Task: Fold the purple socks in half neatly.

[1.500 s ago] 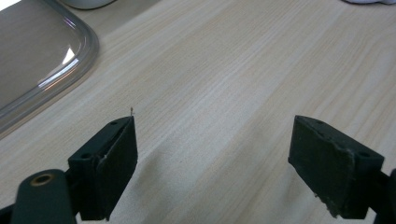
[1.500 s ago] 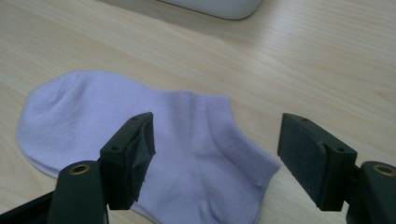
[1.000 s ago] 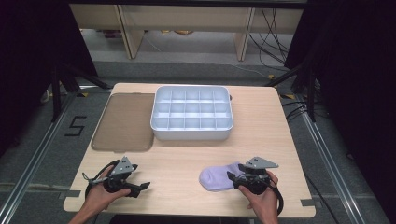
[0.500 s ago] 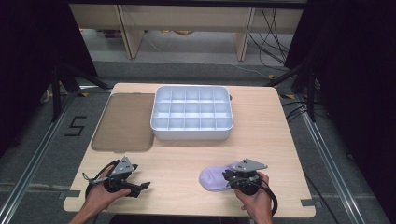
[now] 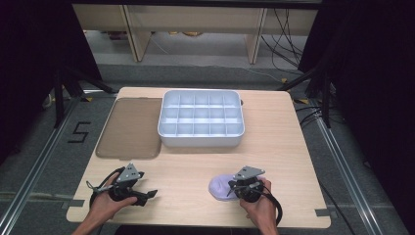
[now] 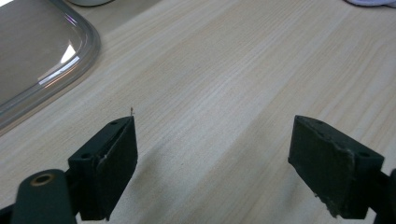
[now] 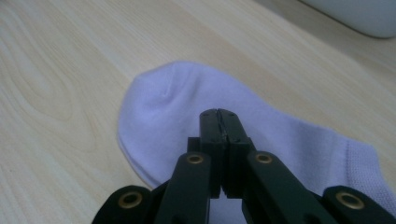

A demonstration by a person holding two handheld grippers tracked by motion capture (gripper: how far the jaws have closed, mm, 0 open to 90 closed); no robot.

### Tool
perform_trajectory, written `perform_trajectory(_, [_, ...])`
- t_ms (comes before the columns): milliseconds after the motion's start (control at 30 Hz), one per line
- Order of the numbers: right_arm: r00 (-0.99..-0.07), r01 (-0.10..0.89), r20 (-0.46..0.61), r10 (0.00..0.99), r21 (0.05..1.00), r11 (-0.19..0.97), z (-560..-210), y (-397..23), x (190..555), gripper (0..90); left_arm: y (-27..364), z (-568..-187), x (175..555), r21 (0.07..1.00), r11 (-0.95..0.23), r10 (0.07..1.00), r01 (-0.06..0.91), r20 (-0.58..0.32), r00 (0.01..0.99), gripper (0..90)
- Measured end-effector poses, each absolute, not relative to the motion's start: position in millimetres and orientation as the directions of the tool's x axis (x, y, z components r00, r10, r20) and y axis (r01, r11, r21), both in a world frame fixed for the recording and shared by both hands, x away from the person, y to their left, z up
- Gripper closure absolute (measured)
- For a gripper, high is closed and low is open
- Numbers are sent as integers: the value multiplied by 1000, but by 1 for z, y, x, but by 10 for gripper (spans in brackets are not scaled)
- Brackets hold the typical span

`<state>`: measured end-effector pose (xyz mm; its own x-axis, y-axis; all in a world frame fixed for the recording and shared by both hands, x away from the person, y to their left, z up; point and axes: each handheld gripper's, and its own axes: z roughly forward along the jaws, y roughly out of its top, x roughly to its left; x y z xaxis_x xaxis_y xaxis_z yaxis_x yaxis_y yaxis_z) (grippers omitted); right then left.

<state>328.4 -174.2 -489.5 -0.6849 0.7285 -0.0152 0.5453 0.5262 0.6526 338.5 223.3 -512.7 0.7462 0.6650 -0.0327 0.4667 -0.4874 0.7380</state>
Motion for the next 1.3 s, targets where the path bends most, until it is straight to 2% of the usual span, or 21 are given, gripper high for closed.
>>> perform_trajectory(100, [-671, 583, 18, 741, 631, 512, -494, -172, 328, 899, 223, -513, 339, 740, -486, 667, 465, -31, 745, 149])
perform_trajectory(167, [-688, 566, -11, 725, 617, 547, -497, -172, 330, 899, 223, -513, 339, 739, -485, 668, 467, -31, 744, 149])
perform_trajectory(400, [-697, 565, -1, 717, 615, 551, -499, -160, 326, 900, 222, -514, 339, 744, -458, 679, 487, -61, 732, 149])
perform_trajectory(467, [-710, 544, -18, 704, 620, 565, -500, -156, 327, 900, 223, -514, 340, 739, -482, 669, 471, -37, 743, 150])
perform_trajectory(1300, [-839, 434, 24, 544, 633, 641, -504, -86, 325, 900, 223, -513, 340, 740, -469, 669, 482, -58, 741, 154])
